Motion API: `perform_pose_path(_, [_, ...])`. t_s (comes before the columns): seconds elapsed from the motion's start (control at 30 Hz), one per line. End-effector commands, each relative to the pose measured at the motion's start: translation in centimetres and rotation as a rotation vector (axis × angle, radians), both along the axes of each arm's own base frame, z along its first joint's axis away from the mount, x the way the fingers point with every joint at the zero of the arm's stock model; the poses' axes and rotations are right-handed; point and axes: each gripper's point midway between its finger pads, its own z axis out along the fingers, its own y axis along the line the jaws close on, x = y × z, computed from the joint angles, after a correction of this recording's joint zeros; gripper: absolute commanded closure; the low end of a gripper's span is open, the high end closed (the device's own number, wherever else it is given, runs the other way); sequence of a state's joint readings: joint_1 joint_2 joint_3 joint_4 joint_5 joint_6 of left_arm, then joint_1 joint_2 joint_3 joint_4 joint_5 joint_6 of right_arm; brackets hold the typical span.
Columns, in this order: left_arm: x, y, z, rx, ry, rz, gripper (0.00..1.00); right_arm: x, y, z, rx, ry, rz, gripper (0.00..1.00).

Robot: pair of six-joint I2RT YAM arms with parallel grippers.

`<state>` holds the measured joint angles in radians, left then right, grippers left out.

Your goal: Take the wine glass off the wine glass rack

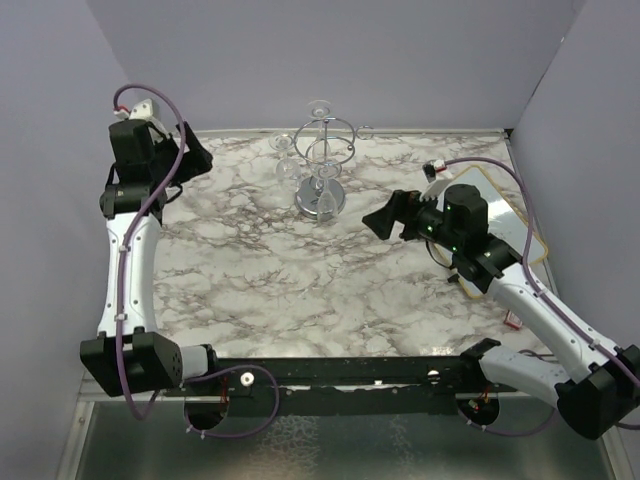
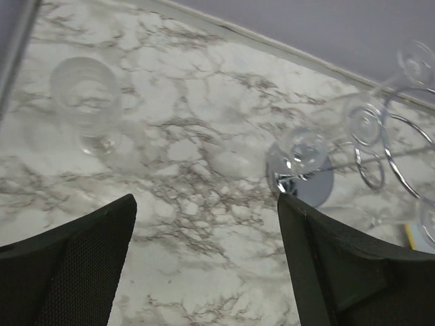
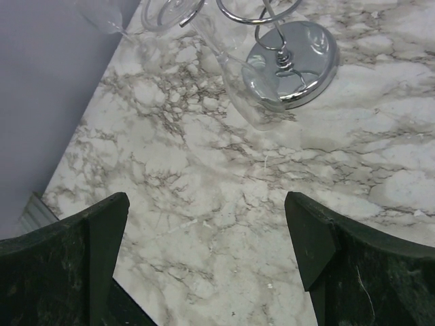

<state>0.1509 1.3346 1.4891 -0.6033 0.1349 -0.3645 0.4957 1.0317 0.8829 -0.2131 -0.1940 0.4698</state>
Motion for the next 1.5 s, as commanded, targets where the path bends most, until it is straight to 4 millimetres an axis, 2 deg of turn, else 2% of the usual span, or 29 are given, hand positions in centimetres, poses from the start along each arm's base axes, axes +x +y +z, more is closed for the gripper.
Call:
perform_pose_path(0.0, [-1.6,-7.4,2.6,-0.128,-0.222,-0.311,0.13,-0.2,2.1,1.0,0.192,0.106,0.014,0.01])
perform_pose_path(0.07, [-2.3,-8.7,1.5,-0.128,-0.249,-0.353,0.13,-0.2,3.1,1.4,0.287,0.142,0.027,0.01])
perform_pose_path(0.2, [-3.5,-9.9,-2.2,-0.112,-0.240,-0.369,0.13,0.3,4.8,1.9,0.522,0.240,0.026,0.00])
perform_pose_path(0.33, [-4.1,-10.5,-6.4,-0.062,-0.179,-0.379,0.13,1.0,6.1,2.9,0.719,0.291,0.055,0.13])
perform_pose_path(0.43, [-4.5,-10.4,-8.0,-0.038,-0.137,-0.368,0.14,2.1,7.0,2.8,0.769,0.327,0.023,0.17])
perform_pose_path(0.53, [-5.1,-10.7,-8.4,-0.060,-0.122,-0.369,0.15,3.1,8.3,2.4,0.769,0.357,-0.048,0.19])
perform_pose_path(0.6, [-5.4,-11.1,-8.5,-0.055,-0.117,-0.379,0.15,3.6,8.9,2.5,0.806,0.356,-0.104,0.25])
perform_pose_path(0.77, [-6.1,-12.0,-8.0,-0.052,-0.131,-0.389,0.16,5.5,8.9,0.7,0.860,0.394,-0.316,0.34])
perform_pose_path(0.83, [-6.3,-12.3,-7.9,-0.038,-0.135,-0.398,0.16,6.2,9.0,0.9,0.883,0.384,-0.355,0.35])
perform_pose_path(1.13, [-7.1,-13.2,-7.4,-0.009,-0.149,-0.421,0.16,8.8,10.1,2.3,0.931,0.347,-0.409,0.40])
perform_pose_path(1.47, [-7.3,-13.5,-7.3,0.018,-0.151,-0.427,0.16,10.7,10.6,1.3,0.993,0.385,-0.497,0.51])
